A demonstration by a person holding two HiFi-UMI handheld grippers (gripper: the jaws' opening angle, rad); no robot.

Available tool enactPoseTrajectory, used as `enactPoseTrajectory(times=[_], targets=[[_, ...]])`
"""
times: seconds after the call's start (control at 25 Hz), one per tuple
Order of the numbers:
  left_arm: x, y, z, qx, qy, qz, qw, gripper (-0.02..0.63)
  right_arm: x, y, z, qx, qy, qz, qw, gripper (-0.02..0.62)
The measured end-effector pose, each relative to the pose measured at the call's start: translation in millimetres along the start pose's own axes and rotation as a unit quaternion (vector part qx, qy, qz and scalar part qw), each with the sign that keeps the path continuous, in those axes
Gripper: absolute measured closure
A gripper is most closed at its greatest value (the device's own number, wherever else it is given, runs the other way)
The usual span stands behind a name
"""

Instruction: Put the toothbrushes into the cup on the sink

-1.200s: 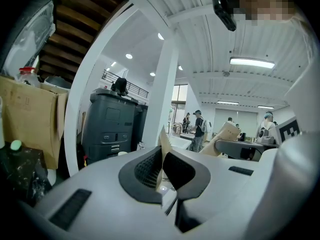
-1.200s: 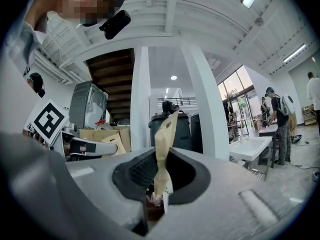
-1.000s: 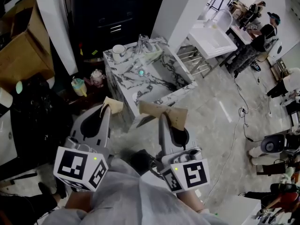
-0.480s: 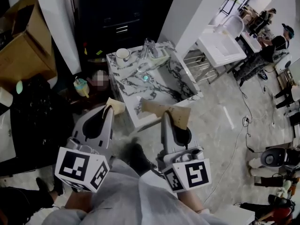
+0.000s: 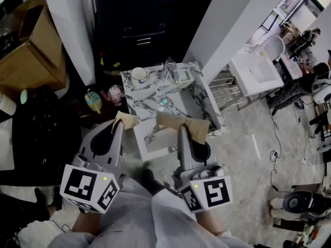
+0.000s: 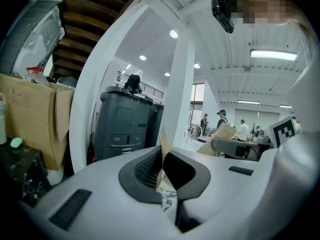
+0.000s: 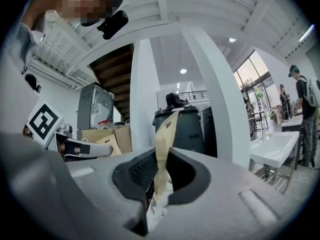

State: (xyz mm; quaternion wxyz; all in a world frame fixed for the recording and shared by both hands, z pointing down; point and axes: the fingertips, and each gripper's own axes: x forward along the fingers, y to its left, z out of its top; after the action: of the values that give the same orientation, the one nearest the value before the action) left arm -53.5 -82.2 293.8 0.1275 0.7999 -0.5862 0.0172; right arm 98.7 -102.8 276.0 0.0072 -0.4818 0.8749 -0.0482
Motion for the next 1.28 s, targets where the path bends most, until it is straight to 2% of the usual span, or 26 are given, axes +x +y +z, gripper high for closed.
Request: enactPoseTrajectory(times=[0.24, 0.64, 0.92, 1.28], targets=[[30, -1, 12, 0.000, -0.002, 0.040, 0.9992, 0.598, 30, -30, 8, -0.007, 0.005, 0.039, 0.999, 0.557], [54, 8, 14, -0.006, -0.003, 0.089, 0.9960, 0.598, 63, -61, 2, 0.009, 0.019, 0.071, 0.997, 0.557], [64, 20, 14, -0.004, 0.006, 0.097, 0.9953, 0.598, 82, -66, 2, 0.008, 0.020, 0.073, 0.997, 0.557], [78, 51, 21, -0.006, 0.003, 0.078, 0.9970, 0.598, 119, -53, -1, -0.002, 0.019, 0.068, 0.998, 0.557]])
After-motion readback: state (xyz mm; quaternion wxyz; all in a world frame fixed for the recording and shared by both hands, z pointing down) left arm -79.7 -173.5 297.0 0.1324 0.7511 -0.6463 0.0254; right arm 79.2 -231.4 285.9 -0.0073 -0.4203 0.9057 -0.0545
